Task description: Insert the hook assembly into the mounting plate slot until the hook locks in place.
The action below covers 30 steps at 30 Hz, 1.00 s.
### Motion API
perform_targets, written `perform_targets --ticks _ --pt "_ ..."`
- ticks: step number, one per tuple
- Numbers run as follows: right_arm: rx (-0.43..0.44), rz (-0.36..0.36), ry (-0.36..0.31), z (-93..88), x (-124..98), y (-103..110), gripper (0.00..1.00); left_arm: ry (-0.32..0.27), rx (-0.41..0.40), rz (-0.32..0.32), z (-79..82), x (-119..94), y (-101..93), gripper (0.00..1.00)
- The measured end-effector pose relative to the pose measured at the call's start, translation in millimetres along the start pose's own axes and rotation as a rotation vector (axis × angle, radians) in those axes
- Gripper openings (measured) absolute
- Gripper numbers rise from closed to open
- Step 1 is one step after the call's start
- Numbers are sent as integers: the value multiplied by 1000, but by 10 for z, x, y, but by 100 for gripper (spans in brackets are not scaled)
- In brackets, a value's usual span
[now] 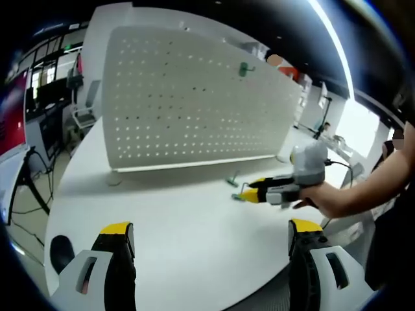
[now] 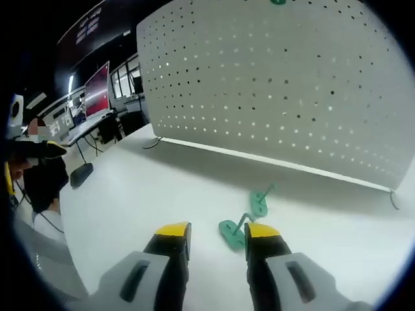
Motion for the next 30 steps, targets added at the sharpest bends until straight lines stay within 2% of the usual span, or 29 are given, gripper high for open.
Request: perform_targets --ticks 5,13,24,30 --pt "-14 -6 3 39 82 -15 30 4 -9 6 -18 6 26 100" --pt "25 -37 17 63 220 -127 28 12 -21 13 -43 7 64 100" --pt "-21 -64 32 143 375 -156 16 22 -30 12 -84 10 79 100" --pt "-3 -86 45 201 448 -213 7 25 -35 11 -96 11 74 100"
Point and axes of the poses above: the point that each gripper's makers call its tool centre point, and the gripper's own axes: x roughly forward along the fingers, y roughly to its left, z roughly out of its top, the point moved 6 cm from there along -x, roughly backward along the fingers, and after that the axes turned 2 degrees about -z, right-handed, at the moved point
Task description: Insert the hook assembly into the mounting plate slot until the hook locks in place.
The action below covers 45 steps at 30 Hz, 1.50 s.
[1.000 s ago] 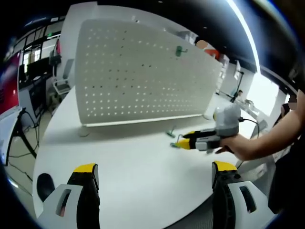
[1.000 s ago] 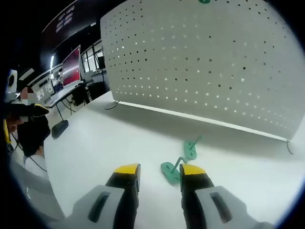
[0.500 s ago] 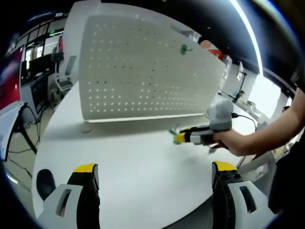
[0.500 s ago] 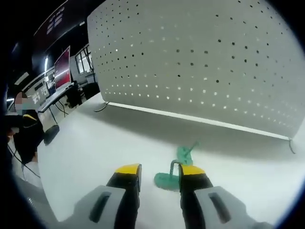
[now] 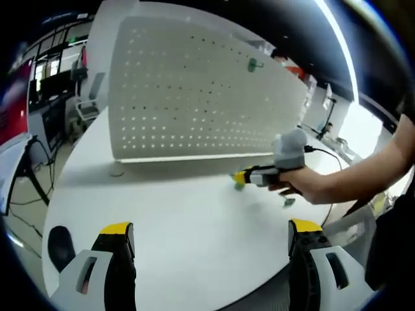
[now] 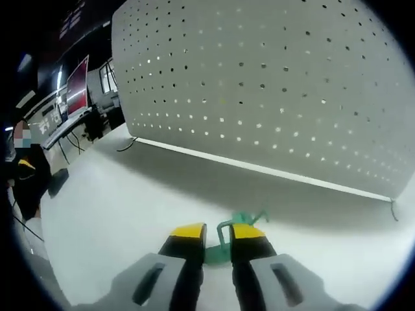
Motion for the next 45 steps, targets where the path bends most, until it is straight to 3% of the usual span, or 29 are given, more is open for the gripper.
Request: perform_targets --ticks 4,13,21,28,35,45 --pt "8 -1 12 -2 21 -14 1 3 -1 -2 -7 5 -4 100" --pt "21 5 9 -18 -19 -13 0 3 0 -9 -6 17 -23 100" --pt "-9 53 -20 3 -130 80 0 6 2 -22 19 50 -53 100" --pt "-12 133 -93 206 -321 224 0 39 -9 -24 48 108 -18 100" --pt "-38 276 -194 511 -569 492 0 81 -43 -39 101 167 16 96" --pt "-84 469 -267 646 -914 799 0 99 -127 -100 191 240 -30 87"
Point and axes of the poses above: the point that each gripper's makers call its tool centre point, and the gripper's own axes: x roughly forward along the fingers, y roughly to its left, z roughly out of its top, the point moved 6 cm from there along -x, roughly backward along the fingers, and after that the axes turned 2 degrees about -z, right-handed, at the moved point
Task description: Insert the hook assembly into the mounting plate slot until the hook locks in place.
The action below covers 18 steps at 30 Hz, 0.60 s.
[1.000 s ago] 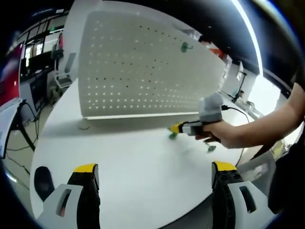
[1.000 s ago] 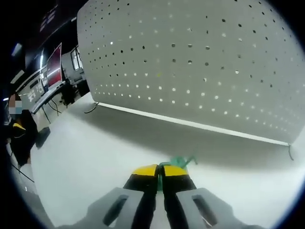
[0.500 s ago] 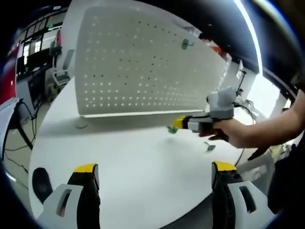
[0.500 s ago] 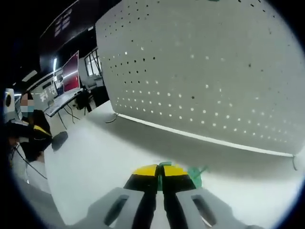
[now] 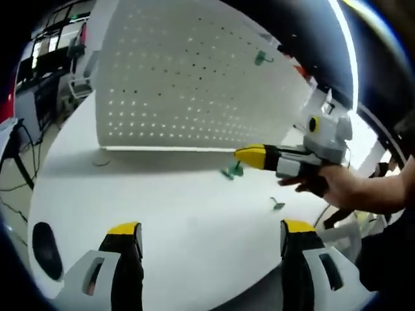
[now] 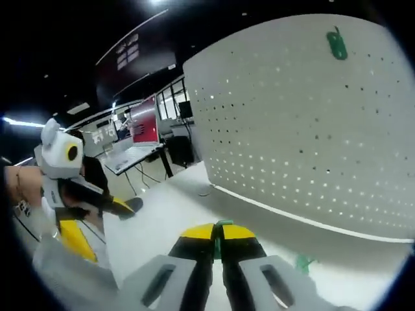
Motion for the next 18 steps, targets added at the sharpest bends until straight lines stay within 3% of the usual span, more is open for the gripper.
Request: perform_targets --ticks 12,18 --pt "-43 233 -73 69 -220 445 0 11 -71 -118 61 52 -168 66" --pt "-73 294 -97 115 -283 587 0 6 -119 -186 83 51 -260 53"
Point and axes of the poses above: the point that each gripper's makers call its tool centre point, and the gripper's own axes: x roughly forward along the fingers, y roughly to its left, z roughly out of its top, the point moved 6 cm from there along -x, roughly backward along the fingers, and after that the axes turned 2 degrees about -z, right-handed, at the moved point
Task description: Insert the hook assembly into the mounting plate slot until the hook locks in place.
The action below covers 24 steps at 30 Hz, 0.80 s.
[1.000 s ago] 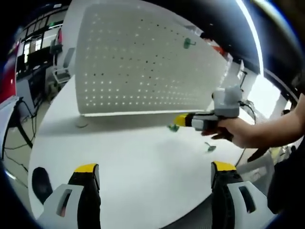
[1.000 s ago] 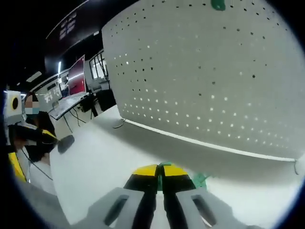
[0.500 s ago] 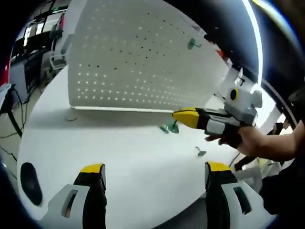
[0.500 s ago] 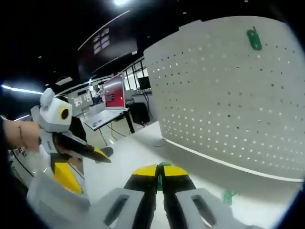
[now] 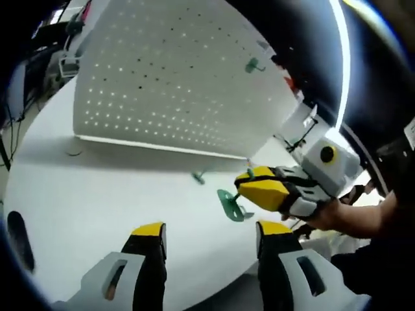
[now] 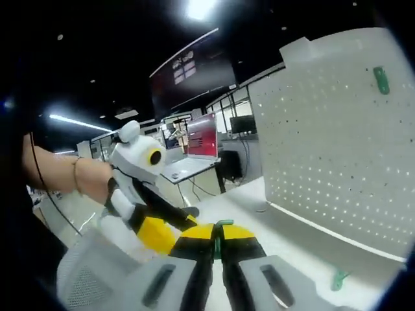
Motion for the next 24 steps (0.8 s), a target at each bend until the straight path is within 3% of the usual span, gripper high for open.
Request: perform_targets --ticks 9,18,24 --pt "-78 69 -45 126 -30 177 0 -33 -156 -150 1 -24 -159 31" --pt "-201 103 -53 174 -48 276 0 -37 -247 -267 -23 -32 -269 9" --pt "-259 106 -60 193 -80 307 0 -45 -293 -284 -34 -32 -282 6"
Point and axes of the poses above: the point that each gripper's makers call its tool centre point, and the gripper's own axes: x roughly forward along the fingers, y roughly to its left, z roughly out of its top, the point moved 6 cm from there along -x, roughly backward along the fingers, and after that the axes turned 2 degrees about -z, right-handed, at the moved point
